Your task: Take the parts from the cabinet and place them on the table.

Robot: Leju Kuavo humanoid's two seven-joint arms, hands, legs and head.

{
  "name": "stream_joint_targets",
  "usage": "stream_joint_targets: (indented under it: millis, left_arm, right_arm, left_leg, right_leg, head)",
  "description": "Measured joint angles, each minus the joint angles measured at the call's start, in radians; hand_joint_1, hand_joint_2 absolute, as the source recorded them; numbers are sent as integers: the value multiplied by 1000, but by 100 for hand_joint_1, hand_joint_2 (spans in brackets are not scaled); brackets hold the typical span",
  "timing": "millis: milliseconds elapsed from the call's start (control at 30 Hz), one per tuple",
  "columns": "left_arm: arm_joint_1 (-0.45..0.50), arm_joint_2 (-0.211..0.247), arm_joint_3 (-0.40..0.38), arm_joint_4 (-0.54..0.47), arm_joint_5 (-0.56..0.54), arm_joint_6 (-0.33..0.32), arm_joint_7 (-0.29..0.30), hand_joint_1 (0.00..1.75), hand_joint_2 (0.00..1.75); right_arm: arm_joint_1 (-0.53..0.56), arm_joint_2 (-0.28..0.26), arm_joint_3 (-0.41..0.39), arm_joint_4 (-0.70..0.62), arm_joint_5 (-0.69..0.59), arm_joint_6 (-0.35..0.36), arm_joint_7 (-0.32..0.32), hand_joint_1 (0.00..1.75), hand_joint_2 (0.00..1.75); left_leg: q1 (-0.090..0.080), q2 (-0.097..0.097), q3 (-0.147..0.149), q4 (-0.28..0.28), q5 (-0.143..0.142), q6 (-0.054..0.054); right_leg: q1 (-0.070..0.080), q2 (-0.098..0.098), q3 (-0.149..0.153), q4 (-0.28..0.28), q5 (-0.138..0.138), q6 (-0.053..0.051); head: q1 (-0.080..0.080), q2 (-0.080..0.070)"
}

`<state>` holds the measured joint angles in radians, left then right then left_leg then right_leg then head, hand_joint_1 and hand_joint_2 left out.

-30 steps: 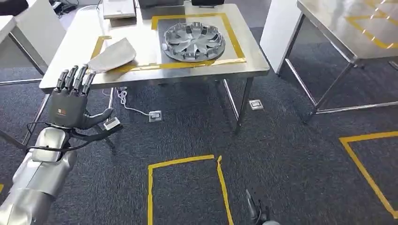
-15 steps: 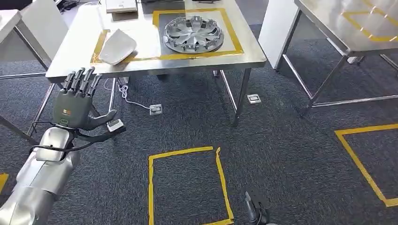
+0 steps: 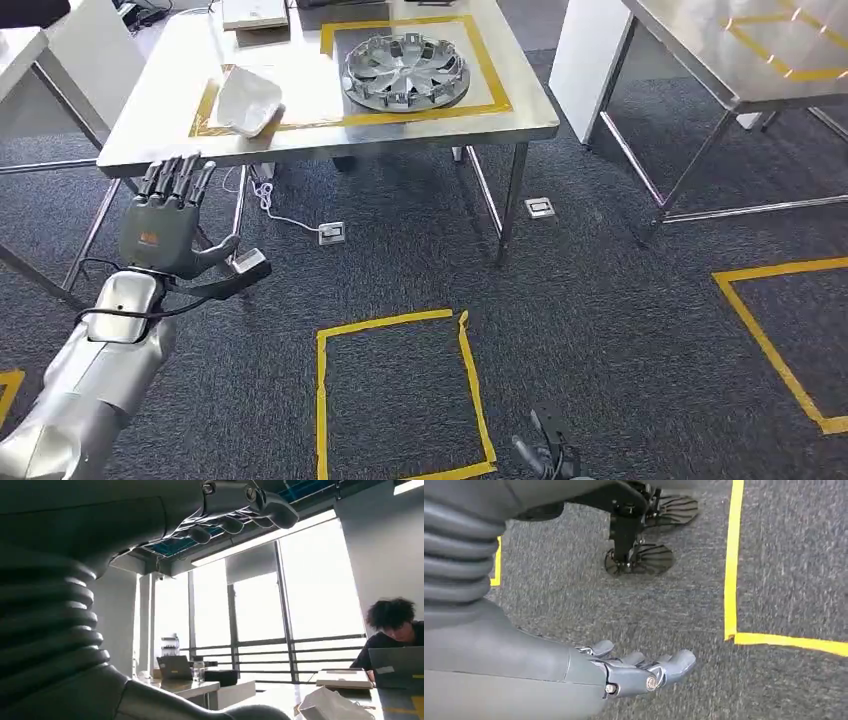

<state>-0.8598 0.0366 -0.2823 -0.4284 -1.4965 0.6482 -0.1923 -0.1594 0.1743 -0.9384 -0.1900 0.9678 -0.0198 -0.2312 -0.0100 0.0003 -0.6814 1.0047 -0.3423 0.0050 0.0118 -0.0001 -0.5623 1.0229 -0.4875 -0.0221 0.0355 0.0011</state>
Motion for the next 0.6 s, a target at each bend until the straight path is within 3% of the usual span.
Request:
stream_joint_targets:
  millis: [33, 100, 133, 600]
  left_arm:
    - [0, 0, 0, 2, 0, 10, -6, 0, 175]
    - [0, -1, 0, 5, -1, 21, -8, 0, 175]
    - [0, -1, 0, 6, -2, 21, -6, 0, 0]
    - [16, -3, -3, 29, -3, 32, 26, 0, 0]
  right_arm:
    - [0, 0, 0, 0, -3, 2, -4, 0, 0]
    - [-1, 0, 0, 0, -8, 3, -6, 0, 0]
    - [-1, 0, -1, 0, -8, 3, -7, 0, 0]
    - [1, 0, -8, 0, -10, 2, 1, 0, 0]
  left_leg:
    - [0, 0, 0, 0, 0, 0]
    - [0, 0, -1, 0, 0, 0]
    - [0, 0, -1, 0, 0, 0]
    - [-1, 0, -2, 0, 1, 3]
  right_leg:
    - [0, 0, 0, 0, 0, 0]
    - [-1, 0, 0, 0, 0, 0]
    - [-1, 0, 0, 0, 0, 0]
    - [-1, 0, -2, 0, 2, 3]
  head:
    - [0, 0]
    - [0, 0]
    - [0, 0]
    - [0, 0]
